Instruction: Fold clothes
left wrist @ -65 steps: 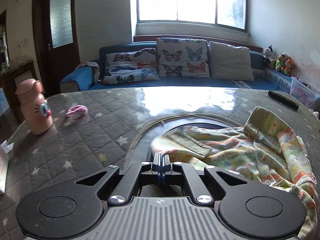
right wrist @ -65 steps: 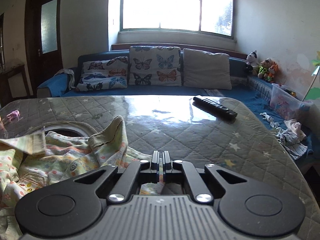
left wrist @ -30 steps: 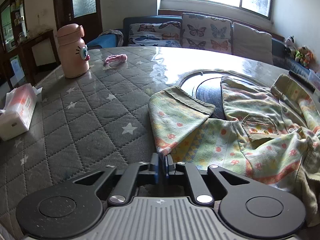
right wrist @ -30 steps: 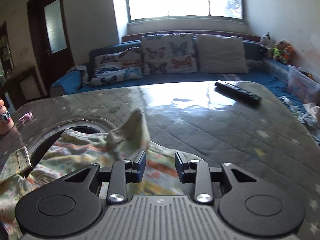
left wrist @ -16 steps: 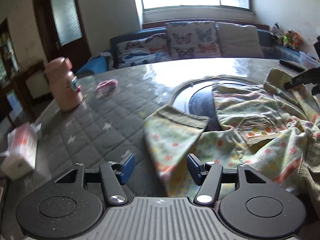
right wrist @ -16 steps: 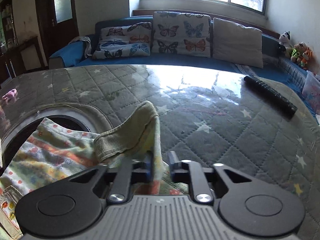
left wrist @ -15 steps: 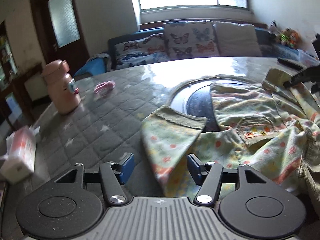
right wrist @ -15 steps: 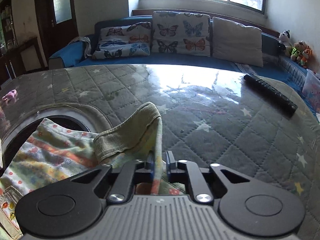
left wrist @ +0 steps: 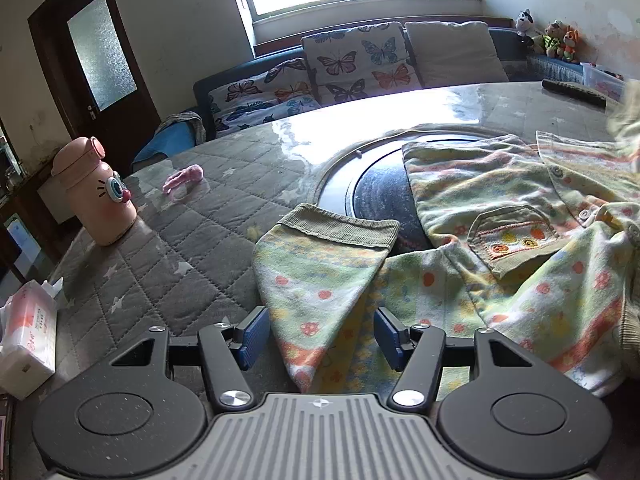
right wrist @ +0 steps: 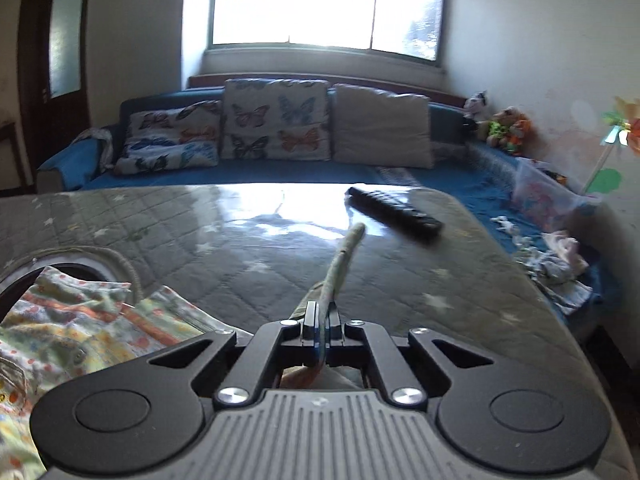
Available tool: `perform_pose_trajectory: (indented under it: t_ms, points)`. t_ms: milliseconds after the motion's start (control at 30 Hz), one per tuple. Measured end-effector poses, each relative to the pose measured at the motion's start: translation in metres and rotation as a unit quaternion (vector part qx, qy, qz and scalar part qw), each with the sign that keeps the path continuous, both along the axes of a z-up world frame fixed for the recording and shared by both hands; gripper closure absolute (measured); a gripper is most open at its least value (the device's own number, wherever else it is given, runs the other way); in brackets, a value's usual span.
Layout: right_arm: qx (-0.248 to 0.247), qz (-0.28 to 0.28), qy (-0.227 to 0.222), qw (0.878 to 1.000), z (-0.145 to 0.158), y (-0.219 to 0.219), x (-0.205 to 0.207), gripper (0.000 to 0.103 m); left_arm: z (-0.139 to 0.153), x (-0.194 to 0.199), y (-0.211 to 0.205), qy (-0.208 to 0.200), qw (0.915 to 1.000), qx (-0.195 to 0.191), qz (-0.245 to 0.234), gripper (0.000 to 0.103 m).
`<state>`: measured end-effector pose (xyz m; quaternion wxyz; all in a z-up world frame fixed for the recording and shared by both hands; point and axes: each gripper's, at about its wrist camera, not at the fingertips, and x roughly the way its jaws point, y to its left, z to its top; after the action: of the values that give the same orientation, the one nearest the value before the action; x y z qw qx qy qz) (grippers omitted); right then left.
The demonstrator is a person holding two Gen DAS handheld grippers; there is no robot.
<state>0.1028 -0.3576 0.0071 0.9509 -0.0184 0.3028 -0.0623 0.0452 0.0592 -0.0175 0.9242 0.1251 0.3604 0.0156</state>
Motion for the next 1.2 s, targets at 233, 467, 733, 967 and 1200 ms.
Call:
perform_pose_trajectory:
  t_ms: [233, 467, 733, 967, 1200]
  points:
    - [0.012, -0.077, -0.005, 0.997, -0.001, -0.040, -0.075, 0.101, -0.002, -0.001, 0.006, 0.002, 1.0000, -0.005, 0.005, 0.051]
    - [0.046, -0.155, 0.062, 0.985, -0.040, -0.071, -0.130, 0.099, -0.003, -0.002, 0.013, 0.004, 0.9998, -0.013, 0.011, 0.076]
    - [0.015, -0.187, 0.035, 0.982, -0.022, -0.080, -0.152, 0.090, -0.003, -0.003, 0.020, 0.005, 0.9997, -0.014, 0.021, 0.073]
    - [0.016, -0.146, 0.024, 0.989, -0.015, -0.068, -0.143, 0.080, -0.003, -0.002, 0.018, 0.005, 0.9997, -0.012, 0.022, 0.073]
    - [0.034, -0.097, 0.074, 0.992, -0.047, -0.046, -0.119, 0.073, 0.008, -0.006, 0.015, -0.009, 0.9997, -0.017, 0.014, 0.068]
